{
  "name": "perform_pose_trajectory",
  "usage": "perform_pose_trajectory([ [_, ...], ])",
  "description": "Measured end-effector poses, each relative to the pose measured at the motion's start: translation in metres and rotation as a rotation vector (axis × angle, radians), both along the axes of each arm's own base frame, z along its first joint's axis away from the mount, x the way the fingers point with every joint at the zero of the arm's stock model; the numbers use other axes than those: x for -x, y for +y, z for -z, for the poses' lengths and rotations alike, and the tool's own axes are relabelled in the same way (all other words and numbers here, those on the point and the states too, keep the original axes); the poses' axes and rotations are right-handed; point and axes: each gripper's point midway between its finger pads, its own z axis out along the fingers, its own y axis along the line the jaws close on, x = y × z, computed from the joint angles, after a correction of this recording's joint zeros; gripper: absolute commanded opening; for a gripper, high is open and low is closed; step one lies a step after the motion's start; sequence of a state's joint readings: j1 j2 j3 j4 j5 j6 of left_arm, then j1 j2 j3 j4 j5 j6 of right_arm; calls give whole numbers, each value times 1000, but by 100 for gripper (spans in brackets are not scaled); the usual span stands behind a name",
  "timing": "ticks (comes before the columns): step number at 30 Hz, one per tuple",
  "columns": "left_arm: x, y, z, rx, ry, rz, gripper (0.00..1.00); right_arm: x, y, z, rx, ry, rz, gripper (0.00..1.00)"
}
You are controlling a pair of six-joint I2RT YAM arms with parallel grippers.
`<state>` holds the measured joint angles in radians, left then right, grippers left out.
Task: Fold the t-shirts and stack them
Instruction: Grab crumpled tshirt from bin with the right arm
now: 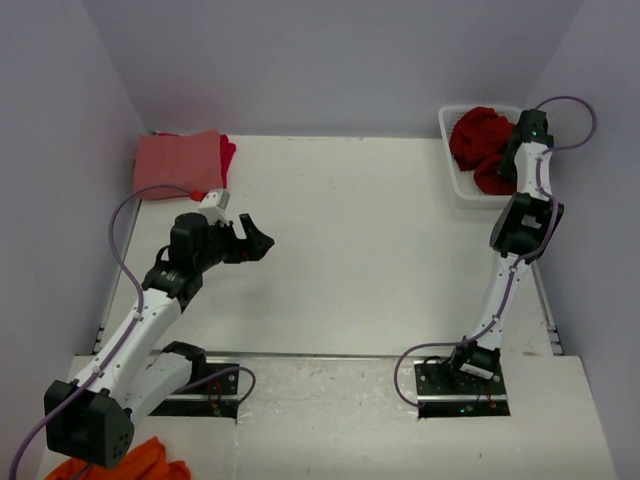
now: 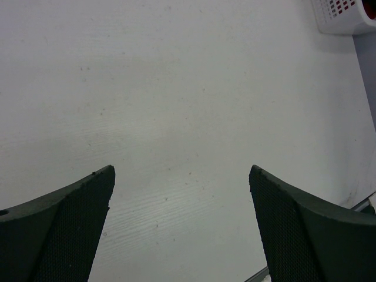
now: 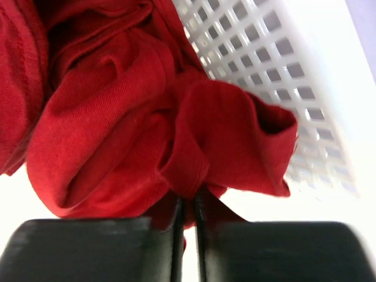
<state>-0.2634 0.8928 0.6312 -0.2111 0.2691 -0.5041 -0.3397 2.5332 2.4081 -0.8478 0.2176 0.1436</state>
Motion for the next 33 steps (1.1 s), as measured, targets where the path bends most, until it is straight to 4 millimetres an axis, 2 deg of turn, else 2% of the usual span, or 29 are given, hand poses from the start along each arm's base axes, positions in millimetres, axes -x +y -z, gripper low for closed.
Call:
perform_pose_trajectory([
  [9,-1,0,3,-4,10,0,95,-5,7,-5,-4,-15,-5,0],
  [13,-2,0,4,-11,6,5,95,-13,18,-19,11,-43,-28,0],
  [15,-2,0,5,-16,6,8,95,-19,32,-41,34,-76,-56,0],
  [17,-1,-1,6,-19,5,11,95,-29,50,-73,66,-136,-90,0],
  [21,-1,-1,8,-25,7,11,95,-40,102,-157,120,-297,-185,0],
  [22,-1,0,7,-26,4,11,95,-38,114,-185,140,-351,-204,0],
  [25,0,0,4,-25,-10,9,95,-36,153,-227,162,-432,-269,0],
  [27,0,0,0,-22,-23,9,95,-34,173,-246,178,-470,-302,0],
  [33,6,1,-3,-17,-44,11,95,-31,234,-275,246,-511,-417,0],
])
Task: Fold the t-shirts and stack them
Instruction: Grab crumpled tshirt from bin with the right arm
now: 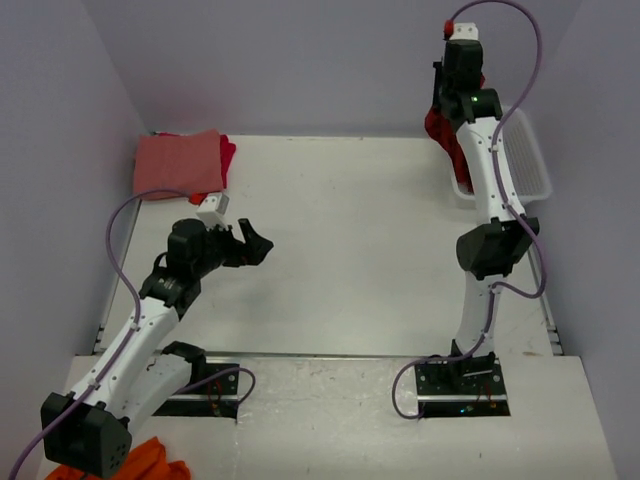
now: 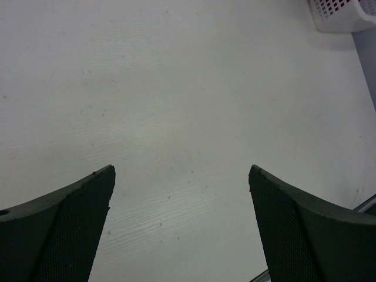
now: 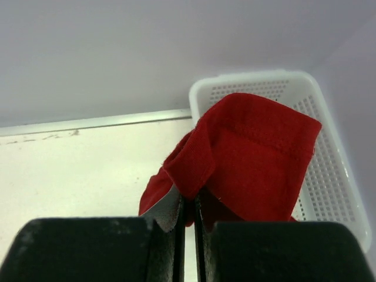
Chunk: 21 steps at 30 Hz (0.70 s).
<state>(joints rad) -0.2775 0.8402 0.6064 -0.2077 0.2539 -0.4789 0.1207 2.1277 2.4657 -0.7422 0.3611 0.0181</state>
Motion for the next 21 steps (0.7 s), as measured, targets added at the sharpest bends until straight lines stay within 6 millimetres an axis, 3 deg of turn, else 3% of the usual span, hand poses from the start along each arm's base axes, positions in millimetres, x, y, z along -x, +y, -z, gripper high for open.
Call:
perform_pose_trajectory([
  [4,5,2,5,-2,5,-1,95,15,30,-42,49,-76,-75,0],
  [8,8,3,12,-7,21,-3,95,59,40,-127,86,-249,-118,0],
  [10,10,3,14,-9,26,-3,95,93,45,-179,95,-365,-135,0],
  [13,10,4,14,-9,26,-4,95,163,65,-258,90,-563,-201,0],
  [16,9,4,14,-9,27,-8,95,236,85,-318,57,-736,-283,0],
  [18,9,4,14,-6,30,-14,95,272,90,-342,33,-809,-315,0],
  [21,7,5,13,-8,30,-26,95,311,88,-358,5,-853,-331,0],
])
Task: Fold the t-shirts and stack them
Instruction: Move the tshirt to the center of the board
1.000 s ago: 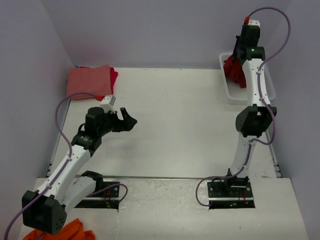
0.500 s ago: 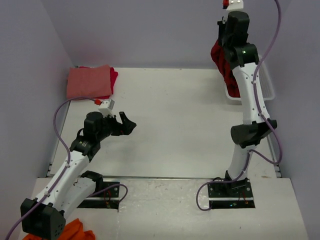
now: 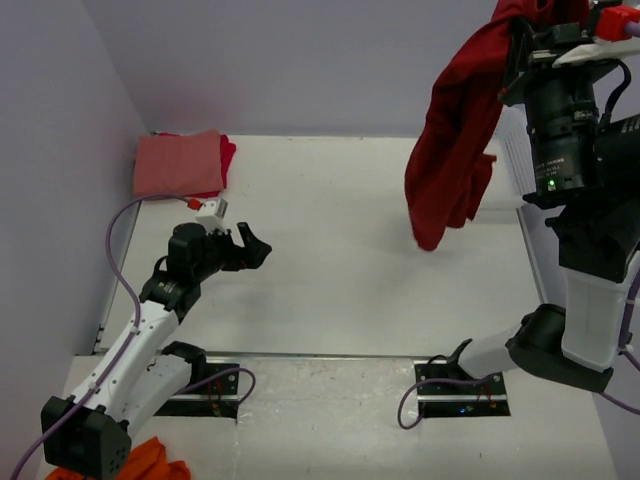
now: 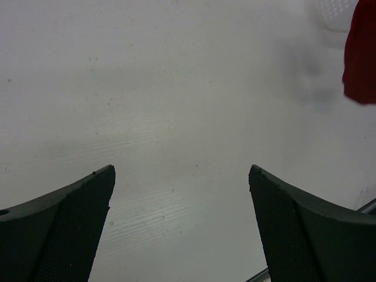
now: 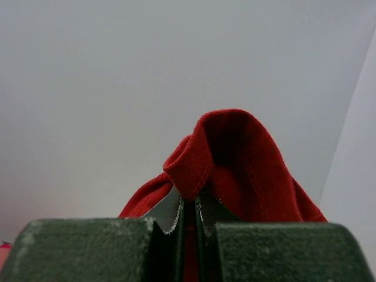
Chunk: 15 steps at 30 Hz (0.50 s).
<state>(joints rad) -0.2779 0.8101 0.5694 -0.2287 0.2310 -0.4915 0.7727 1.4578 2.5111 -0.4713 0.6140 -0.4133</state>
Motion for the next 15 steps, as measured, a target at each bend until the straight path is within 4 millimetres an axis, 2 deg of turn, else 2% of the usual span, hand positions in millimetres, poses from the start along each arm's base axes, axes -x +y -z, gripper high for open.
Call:
perform_pose_trajectory([
  [3,-2,-1,-7,8,-7,-4,95,19,1,1,-5,16,-6,0],
  [5,-3,-1,-16,16,-18,-6,95,25,12,10,29,50,-10,0],
  [11,-6,-1,-57,41,-92,-19,95,53,64,35,167,123,-87,0],
  [15,-2,4,-77,47,-134,-35,95,58,81,54,203,173,-114,0],
])
